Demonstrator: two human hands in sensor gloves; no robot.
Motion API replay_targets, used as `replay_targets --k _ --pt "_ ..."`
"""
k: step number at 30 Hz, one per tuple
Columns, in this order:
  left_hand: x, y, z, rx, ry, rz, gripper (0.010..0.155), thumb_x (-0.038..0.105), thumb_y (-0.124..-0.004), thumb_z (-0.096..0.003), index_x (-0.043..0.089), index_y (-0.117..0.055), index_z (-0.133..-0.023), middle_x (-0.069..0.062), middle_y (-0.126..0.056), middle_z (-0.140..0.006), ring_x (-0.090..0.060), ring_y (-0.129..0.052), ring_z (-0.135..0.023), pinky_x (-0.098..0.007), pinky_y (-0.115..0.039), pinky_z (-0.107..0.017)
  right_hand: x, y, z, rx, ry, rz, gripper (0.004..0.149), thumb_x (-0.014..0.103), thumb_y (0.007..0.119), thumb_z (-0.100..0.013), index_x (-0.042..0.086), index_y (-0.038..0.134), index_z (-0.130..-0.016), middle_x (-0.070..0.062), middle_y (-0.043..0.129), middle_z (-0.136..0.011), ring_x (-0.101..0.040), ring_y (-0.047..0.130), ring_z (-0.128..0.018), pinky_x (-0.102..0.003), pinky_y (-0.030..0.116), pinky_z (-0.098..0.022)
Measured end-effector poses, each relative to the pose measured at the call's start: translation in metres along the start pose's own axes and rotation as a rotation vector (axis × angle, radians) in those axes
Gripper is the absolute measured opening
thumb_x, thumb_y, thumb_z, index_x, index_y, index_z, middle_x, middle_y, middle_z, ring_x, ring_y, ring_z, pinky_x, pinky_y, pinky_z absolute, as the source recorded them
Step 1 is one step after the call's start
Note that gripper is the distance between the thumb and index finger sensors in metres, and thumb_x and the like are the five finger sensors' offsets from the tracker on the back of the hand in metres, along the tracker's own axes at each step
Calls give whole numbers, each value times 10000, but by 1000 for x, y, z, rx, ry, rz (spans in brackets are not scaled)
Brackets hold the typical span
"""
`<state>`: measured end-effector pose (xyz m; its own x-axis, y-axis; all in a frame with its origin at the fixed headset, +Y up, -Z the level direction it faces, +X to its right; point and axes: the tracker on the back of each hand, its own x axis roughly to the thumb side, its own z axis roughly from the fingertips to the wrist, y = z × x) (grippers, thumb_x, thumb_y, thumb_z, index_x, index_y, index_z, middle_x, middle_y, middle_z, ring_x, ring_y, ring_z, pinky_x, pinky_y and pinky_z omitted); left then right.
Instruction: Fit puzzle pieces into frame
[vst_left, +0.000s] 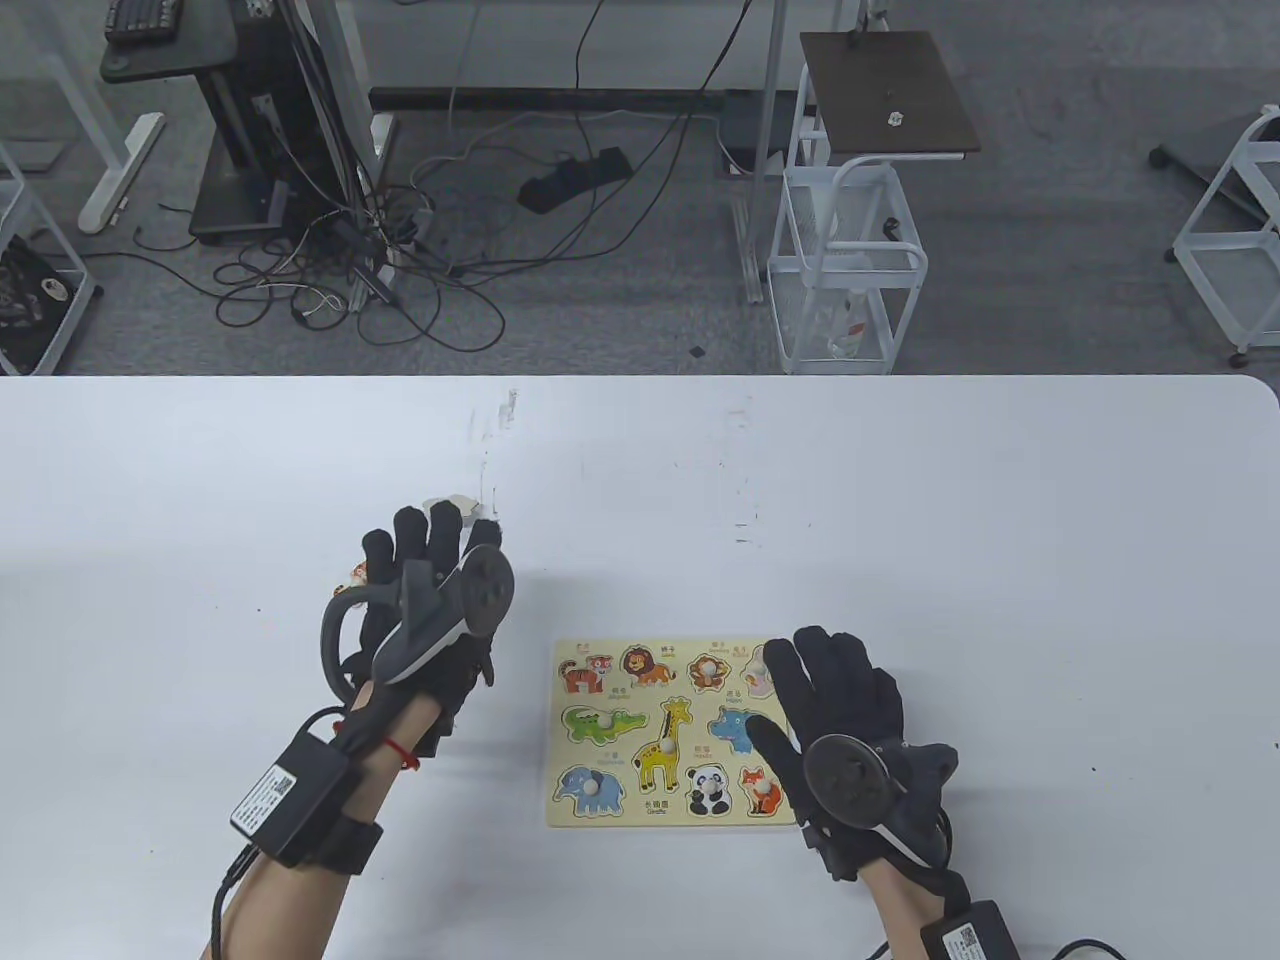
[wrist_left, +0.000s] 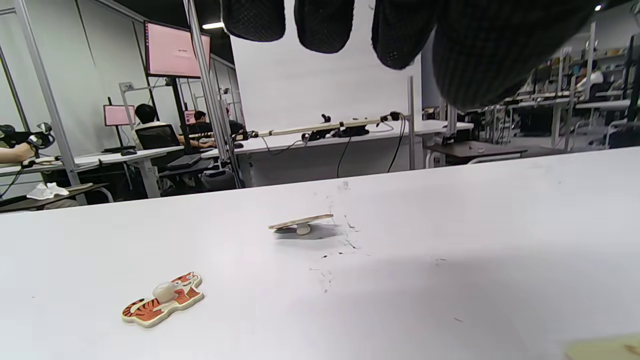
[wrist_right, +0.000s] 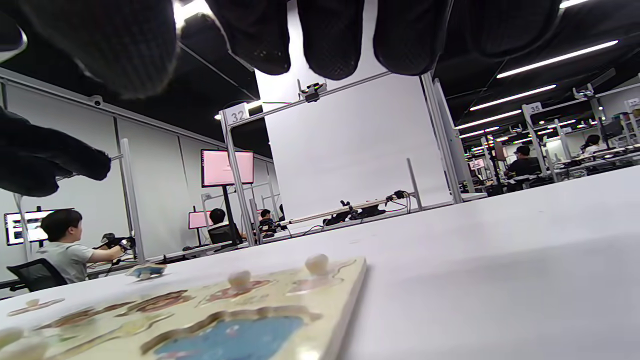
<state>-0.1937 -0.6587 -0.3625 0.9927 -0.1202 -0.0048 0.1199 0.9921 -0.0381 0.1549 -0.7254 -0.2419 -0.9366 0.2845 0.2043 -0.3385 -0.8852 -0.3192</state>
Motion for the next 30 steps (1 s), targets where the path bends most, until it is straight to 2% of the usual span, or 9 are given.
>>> replay_targets --k 3,8,14,15,20,27,30 --pt "3 -6 -26 -55 30 -37 744 528 -830 -446 432 -489 -1101 -11 -355 -1240 -397 -449 -1161 -597 -342 -823 -3 0 1 -17 -3 50 707 562 760 -386 300 594 -1022 -61 546 -1078 -465 606 -989 -677 550 -647" --pt "-5 -25 -71 -106 84 -68 761 519 -846 -437 452 -465 -1093 6 -368 -1235 -366 -455 -1167 -584 -352 -830 -6 -2 -1 -32 7 71 705 560 761 -388 299 593 -1021 -64 549 -1076 -461 614 -986 -671 555 -648" --pt "-15 -50 -112 -183 139 -143 752 451 -858 -436 433 -474 -1082 16 -422 -1221 -345 -564 -1139 -563 -407 -830 -6 -1 -1 -47 4 141 699 552 761 -393 294 596 -1021 -68 549 -1074 -464 612 -983 -672 554 -647" --pt "-17 -56 -119 -222 146 -138 747 427 -859 -438 429 -476 -1079 22 -424 -1217 -340 -575 -1134 -556 -419 -830 -5 1 -1 -42 -5 163 697 552 760 -393 296 597 -1020 -68 548 -1075 -465 615 -982 -671 556 -647" --pt "-15 -71 -135 -275 150 -158 743 383 -862 -438 424 -477 -1071 43 -449 -1209 -316 -614 -1126 -540 -453 -831 -5 2 -1 -36 -6 167 694 549 761 -394 296 599 -1020 -69 549 -1074 -465 616 -981 -671 556 -646" --pt "-18 -84 -146 -281 181 -163 767 327 -863 -441 403 -438 -1075 45 -510 -1191 -284 -697 -1100 -519 -509 -828 -6 1 -1 -28 9 164 680 545 762 -396 300 618 -1013 -71 557 -1073 -472 624 -974 -672 560 -644" --pt "-21 -86 -147 -261 189 -169 731 298 -854 -444 397 -482 -1065 51 -632 -1146 -249 -791 -1053 -491 -571 -816 -7 1 -1 -20 15 153 673 541 762 -397 297 628 -1010 -71 564 -1071 -480 628 -969 -674 560 -642"
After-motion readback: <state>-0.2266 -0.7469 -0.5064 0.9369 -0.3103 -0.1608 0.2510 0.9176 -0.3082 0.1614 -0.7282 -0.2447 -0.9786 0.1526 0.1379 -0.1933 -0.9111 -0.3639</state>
